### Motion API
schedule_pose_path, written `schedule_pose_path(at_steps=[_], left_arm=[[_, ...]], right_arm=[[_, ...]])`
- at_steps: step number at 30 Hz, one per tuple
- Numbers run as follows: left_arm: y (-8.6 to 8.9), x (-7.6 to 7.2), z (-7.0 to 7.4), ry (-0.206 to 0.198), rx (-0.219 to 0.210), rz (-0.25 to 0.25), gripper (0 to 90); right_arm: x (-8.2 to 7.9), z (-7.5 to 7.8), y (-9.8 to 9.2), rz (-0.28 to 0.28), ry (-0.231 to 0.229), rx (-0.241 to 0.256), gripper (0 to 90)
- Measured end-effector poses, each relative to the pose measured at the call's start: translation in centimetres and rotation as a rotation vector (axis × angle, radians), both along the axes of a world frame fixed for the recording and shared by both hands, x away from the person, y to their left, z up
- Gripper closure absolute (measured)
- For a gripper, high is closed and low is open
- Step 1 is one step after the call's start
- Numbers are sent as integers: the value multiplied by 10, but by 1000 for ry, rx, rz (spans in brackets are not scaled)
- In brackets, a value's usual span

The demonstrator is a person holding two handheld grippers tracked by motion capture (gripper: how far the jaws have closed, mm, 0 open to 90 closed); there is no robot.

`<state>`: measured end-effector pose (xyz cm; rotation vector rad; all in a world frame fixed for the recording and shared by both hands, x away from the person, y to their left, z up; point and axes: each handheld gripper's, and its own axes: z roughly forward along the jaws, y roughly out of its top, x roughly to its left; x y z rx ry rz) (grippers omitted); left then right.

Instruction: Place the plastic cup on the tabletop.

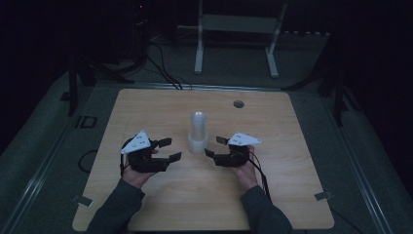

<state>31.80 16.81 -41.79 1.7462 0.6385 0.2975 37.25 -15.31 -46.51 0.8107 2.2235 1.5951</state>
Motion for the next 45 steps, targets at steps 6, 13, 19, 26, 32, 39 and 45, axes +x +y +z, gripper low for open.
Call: schedule_pose_path(at_steps=[6, 13, 19, 26, 32, 39, 45], left_arm=[[0, 0, 0, -1, 0, -1, 300], [0, 0, 0, -3, 0, 1, 300], [1, 0, 0, -3, -1, 1, 300], [0, 0, 1, -3, -2, -3, 300], [0, 0, 1, -2, -3, -3, 300], [0, 0, 1, -2, -3, -4, 300], [0, 0, 1, -2, -5, -4, 300]], right_arm=[[1, -2, 1, -9, -1, -8, 269], [0, -9, 2, -13, 10, -23, 266], [-1, -13, 0, -19, 9, -33, 261], [-5, -14, -3, -20, 14, -46, 236], [-11, -17, -2, -15, 13, -91, 193], [-16, -19, 1, -17, 19, -143, 130], [-20, -16, -1, -25, 6, -142, 117]])
